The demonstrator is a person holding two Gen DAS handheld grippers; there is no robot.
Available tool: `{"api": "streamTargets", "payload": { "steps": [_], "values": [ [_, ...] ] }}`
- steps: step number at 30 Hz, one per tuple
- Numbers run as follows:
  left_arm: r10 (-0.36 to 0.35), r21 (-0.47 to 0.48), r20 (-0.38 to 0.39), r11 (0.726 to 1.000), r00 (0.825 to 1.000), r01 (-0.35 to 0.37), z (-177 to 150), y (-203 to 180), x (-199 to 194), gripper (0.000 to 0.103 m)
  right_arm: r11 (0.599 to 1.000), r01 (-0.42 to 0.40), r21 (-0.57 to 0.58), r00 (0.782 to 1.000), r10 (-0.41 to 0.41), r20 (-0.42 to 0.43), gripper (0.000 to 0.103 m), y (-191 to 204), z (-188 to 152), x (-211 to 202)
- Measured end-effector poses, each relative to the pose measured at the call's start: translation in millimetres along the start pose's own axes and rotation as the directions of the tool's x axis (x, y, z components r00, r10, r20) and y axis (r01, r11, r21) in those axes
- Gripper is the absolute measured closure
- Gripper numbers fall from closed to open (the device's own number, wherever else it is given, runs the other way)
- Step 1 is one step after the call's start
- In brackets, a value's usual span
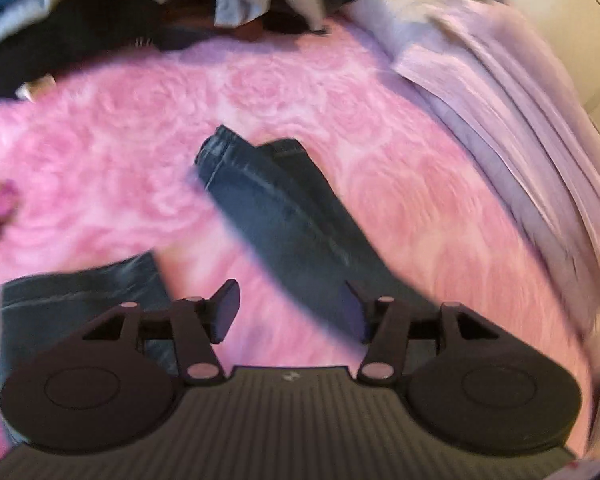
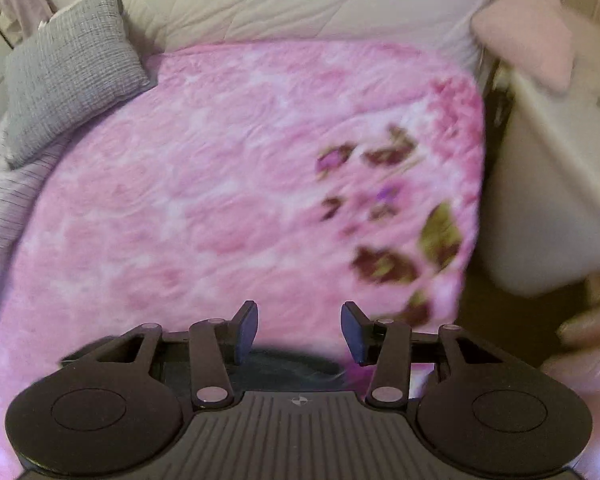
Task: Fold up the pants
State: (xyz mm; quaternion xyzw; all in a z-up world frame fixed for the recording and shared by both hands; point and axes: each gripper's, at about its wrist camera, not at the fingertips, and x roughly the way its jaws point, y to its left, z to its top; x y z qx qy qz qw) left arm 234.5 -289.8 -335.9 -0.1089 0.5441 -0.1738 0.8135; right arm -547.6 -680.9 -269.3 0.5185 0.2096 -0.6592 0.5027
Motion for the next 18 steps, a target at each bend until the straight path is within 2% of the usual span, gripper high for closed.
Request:
{"api": "streamTargets", "payload": {
  "steps": [4,6,8,9,10,11,12,15,18],
  "values": [
    [0.072,-0.116,-0.018,0.990,0.997,-0.073,41,1,48,0.043,0.997,0.006,-0.082,1.000,-0.007,-0.009,0.060,34,-25,5],
    [0.106,-0.139,-0.027,0.984,0.994,-0.108,56,5,64,0.040,0.993,0.011,-0.117,1.000,-0.013,-0.021,0.060,52,-39,8],
    [0.128,-0.125,-0.065,0.983,0.990,-0.135,67,6,79,0.043,0.991,0.011,-0.136,0.999,-0.016,-0.031,0.060,66,-51,14],
    [0.140,-0.097,-0.090,0.984,0.986,-0.148,69,7,85,0.065,0.990,0.009,-0.142,0.999,-0.014,-0.035,0.060,71,-58,17],
    [0.157,-0.054,-0.113,0.985,0.981,-0.163,69,5,88,0.095,0.989,0.006,-0.146,0.999,-0.012,-0.039,0.060,77,-62,19],
    [0.147,-0.021,-0.123,0.988,0.982,-0.150,68,5,84,0.101,0.989,0.004,-0.150,0.999,-0.010,-0.038,0.060,83,-67,21],
    [0.137,-0.021,-0.097,0.990,0.986,-0.140,68,5,74,0.101,0.988,0.003,-0.155,0.999,-0.008,-0.037,0.060,88,-71,23],
    [0.056,-0.010,0.028,0.998,0.998,-0.056,80,-5,14,0.101,0.987,-0.004,-0.161,0.999,-0.002,-0.038,0.060,103,-76,24],
    [0.006,0.038,0.159,0.999,0.987,-0.013,128,-43,-24,0.101,0.986,-0.018,-0.166,1.000,0.015,-0.019,0.060,118,-75,22]
  ]
}}
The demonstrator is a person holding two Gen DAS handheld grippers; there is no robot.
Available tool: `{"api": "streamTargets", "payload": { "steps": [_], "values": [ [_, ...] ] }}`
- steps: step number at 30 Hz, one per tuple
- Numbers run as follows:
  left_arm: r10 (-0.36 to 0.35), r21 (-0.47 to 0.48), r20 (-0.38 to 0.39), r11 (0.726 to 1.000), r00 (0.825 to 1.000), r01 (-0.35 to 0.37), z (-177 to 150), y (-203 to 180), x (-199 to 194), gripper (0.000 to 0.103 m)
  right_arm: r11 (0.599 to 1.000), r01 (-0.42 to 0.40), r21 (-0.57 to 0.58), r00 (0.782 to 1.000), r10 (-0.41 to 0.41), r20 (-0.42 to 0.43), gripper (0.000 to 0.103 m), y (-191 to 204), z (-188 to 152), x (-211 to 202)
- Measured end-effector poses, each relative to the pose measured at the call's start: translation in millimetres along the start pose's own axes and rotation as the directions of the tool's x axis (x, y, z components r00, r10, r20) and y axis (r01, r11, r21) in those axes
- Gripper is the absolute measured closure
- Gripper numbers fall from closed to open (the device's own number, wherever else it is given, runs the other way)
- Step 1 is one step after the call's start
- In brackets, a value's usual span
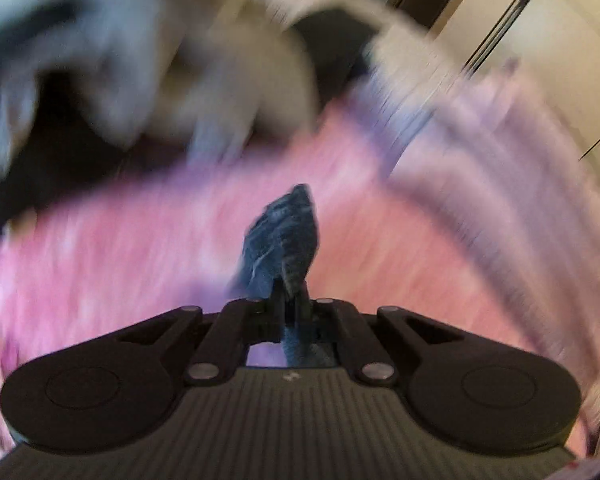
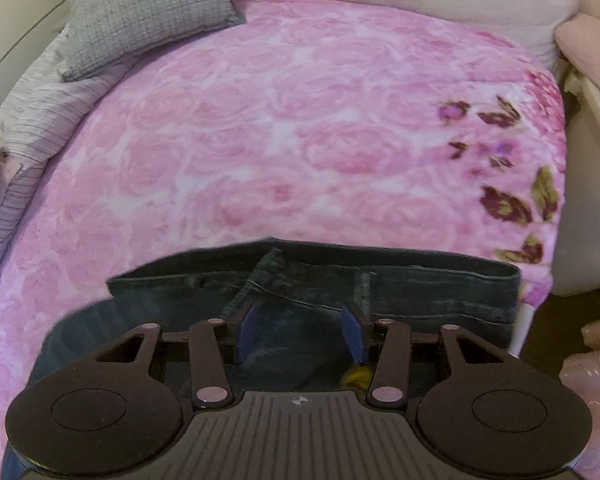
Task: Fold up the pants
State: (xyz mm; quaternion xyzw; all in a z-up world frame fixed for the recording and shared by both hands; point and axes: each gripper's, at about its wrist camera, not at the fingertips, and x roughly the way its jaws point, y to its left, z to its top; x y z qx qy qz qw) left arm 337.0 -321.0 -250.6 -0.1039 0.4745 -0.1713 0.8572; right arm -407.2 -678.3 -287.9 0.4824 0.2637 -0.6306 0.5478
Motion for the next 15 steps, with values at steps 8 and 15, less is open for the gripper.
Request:
{"api": "streamTargets", "payload": {
  "steps": [8,15],
  "values": [
    [0.025,0.229,-0.055,0.973,0.998,-0.012,52,-105,72,0.072,0.996,-0.082,-0.031,0.997,0.082,0.005,0.060,35,1,-3],
    [0.152,0.169,-0.317,0.980,0.936,-0.102,-63,-14,96,0.070,0.975,-0.169,-0.144,0.986,0.168,-0.018,0.060,47,4,18]
  ]
}}
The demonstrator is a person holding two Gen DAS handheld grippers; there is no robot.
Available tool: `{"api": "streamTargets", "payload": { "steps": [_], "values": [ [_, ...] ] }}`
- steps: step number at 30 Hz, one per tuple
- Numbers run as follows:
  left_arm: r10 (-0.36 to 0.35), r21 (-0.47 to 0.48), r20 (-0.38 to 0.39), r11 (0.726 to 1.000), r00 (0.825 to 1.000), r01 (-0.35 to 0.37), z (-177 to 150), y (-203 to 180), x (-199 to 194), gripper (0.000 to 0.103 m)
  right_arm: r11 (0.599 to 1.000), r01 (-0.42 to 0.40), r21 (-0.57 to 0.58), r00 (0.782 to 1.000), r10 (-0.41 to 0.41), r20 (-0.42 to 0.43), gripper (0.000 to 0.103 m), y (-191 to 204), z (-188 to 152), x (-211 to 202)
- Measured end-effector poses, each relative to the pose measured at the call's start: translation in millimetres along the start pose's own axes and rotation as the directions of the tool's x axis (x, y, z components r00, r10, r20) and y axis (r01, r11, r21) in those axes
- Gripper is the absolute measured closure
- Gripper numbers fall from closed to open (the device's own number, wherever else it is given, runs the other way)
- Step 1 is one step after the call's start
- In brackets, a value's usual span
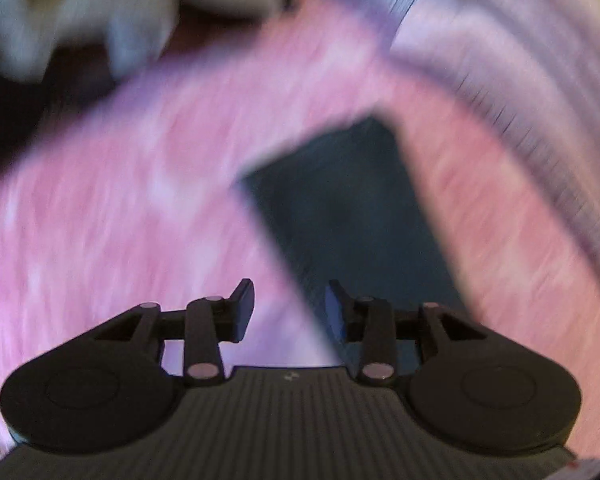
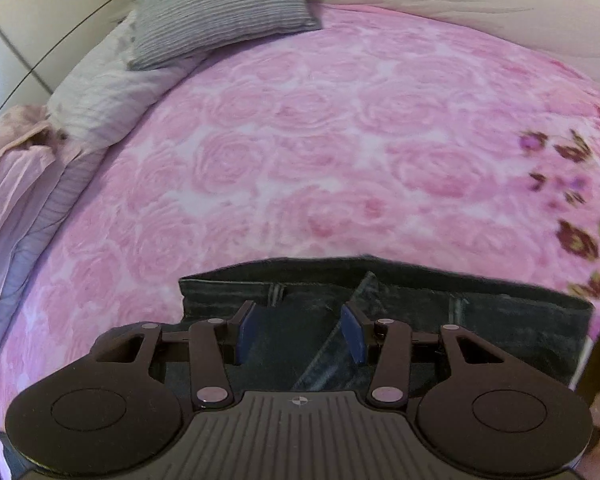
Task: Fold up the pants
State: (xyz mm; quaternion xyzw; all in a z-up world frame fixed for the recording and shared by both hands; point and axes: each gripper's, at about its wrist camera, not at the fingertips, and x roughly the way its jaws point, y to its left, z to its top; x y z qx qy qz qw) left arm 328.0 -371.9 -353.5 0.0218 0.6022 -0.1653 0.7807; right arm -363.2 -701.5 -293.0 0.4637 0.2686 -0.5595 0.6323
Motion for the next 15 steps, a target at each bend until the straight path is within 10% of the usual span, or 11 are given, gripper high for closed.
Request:
{"api": "streamTargets", "payload": {
  "steps": [7,15],
  "values": [
    [0.003,-0.015,-0.066,1.000,0.998,-0.004,-60,-5,8,0.069,0.907,-0.144,-0.396,0.989,0.116,-0.092,0.059,51,27,72],
    [0.005,-0.037,-0.011,0.999,1.000,-0.005,-102,-29,-29,0.064,0.501,-0.413,-0.761,0.905,0.132,-0.404,0.057,92,28,177]
  ]
}}
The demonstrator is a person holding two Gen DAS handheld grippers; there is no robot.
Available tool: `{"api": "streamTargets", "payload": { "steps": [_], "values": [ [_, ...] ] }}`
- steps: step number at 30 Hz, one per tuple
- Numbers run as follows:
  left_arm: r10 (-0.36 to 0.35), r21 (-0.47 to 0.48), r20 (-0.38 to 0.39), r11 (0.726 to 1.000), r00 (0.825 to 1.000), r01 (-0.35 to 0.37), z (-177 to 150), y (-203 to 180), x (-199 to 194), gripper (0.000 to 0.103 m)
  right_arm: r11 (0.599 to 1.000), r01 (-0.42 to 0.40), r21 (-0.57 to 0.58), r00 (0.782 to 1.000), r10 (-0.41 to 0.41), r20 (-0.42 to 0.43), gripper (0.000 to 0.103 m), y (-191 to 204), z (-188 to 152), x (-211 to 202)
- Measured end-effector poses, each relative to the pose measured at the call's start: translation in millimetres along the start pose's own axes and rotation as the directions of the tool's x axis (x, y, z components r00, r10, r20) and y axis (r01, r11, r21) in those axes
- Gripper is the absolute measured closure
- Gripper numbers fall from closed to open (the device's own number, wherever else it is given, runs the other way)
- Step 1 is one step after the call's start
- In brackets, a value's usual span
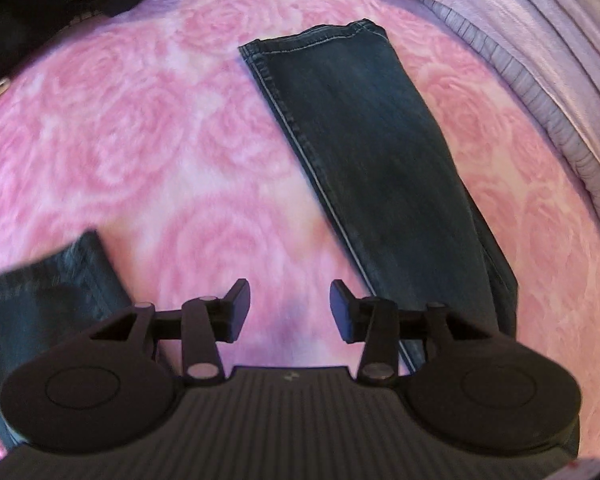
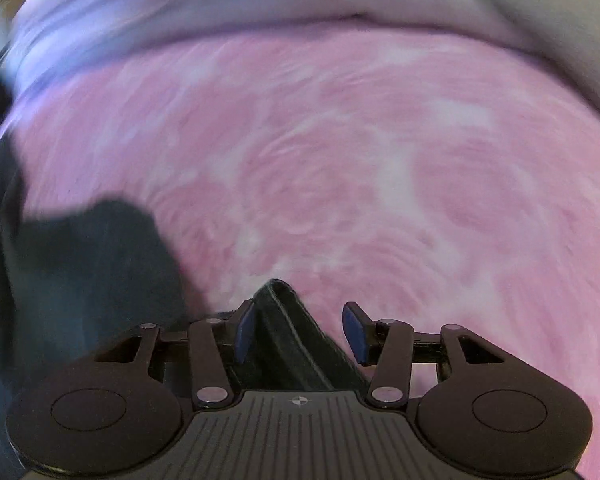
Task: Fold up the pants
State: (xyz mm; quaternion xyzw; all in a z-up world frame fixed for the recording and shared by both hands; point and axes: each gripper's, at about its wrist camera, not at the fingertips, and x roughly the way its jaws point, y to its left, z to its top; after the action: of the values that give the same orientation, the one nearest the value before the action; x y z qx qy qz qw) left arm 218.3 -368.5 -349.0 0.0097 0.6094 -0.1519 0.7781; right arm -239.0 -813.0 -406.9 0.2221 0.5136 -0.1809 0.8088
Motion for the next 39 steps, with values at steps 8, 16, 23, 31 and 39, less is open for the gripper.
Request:
{"api": "streamTargets", "payload": {
  "steps": [8,16,23,31,39],
  "values": [
    [0.057,-0.058,0.039,0.997,0.998,-0.055,-71,-15,-39,0.063,0.981,-0.195,-0.008,0.973,0.194,0.124,0.101,-51,15,-34],
    [0.040,-0.073,0.055,0.997,0.998,-0.035,-90,-53,-41,0.062,0.852,0.119,0.509,0.896,-0.313,0.315,0.101,-194,-30,-96],
    [0.012,-0.083,0.050,0.996,0.999,-0.008,-73,-67,-14,0.058,0.635,0.092,0.767,0.907,-0.371,0.198,0.065,-226,-69,-93],
    [-0.067,-0.185,0.154,0.978,0.986,0.095,3,-40,27,0.058,0.581,0.127,0.804,0.923,-0.366,0.119,0.058,-173,-132,-140],
    [-0.028,-0.229,0.202,0.971,0.979,0.075,86,7,89,0.068,0.420,0.205,0.884,0.883,-0.470,0.018,0.058,-94,-190,-160]
  ]
}}
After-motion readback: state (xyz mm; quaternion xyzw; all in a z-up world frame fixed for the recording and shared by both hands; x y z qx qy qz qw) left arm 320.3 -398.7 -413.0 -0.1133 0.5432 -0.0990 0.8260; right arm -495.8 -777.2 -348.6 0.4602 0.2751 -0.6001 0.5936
